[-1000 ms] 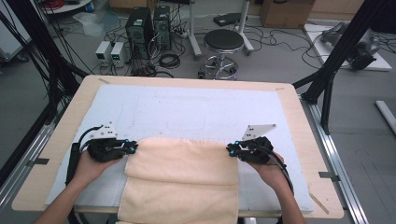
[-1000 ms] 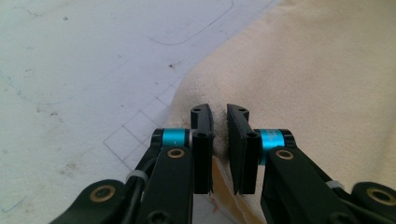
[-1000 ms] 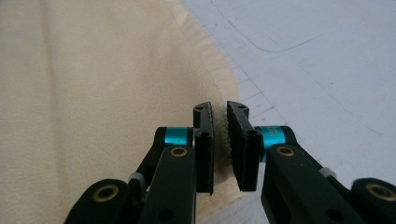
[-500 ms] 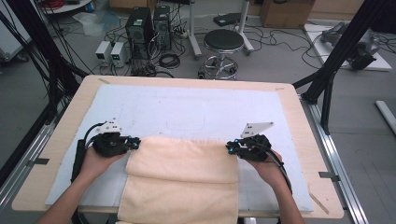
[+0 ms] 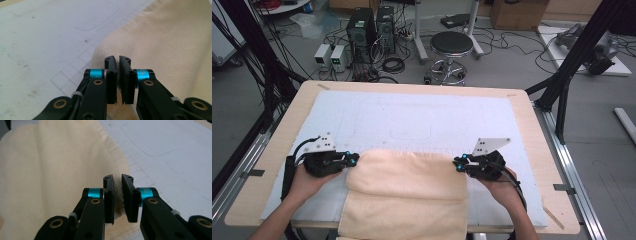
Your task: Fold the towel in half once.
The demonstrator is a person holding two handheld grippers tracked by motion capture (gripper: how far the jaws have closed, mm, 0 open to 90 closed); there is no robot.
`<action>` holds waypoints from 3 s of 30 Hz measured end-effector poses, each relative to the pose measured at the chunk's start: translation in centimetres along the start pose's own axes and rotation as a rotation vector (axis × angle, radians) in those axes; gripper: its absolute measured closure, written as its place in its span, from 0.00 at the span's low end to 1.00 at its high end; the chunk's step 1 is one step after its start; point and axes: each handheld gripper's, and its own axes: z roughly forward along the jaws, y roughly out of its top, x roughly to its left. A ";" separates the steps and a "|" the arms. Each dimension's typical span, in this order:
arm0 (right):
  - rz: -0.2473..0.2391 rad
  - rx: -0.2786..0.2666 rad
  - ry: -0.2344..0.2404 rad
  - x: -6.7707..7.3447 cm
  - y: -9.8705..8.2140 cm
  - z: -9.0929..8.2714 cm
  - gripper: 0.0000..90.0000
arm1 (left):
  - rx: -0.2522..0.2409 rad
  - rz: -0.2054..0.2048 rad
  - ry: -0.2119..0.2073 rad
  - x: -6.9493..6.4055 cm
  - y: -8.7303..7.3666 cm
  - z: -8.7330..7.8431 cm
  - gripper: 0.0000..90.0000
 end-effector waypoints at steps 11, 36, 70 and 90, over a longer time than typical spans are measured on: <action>-0.048 -0.005 0.053 5.2 -1.3 -1.6 0.90 | 0.024 0.074 -0.054 -4.1 -2.7 -2.8 0.94; 0.059 0.125 -0.048 -1.4 -2.0 2.1 0.59 | 0.101 -0.040 0.108 1.8 -1.2 2.6 0.51; 0.212 0.121 -0.149 -12.6 3.3 4.6 0.96 | 0.074 -0.194 0.244 9.9 6.5 7.3 0.93; 0.179 0.144 -0.132 -11.5 0.6 6.0 0.63 | 0.130 -0.162 0.110 9.7 3.3 8.6 0.63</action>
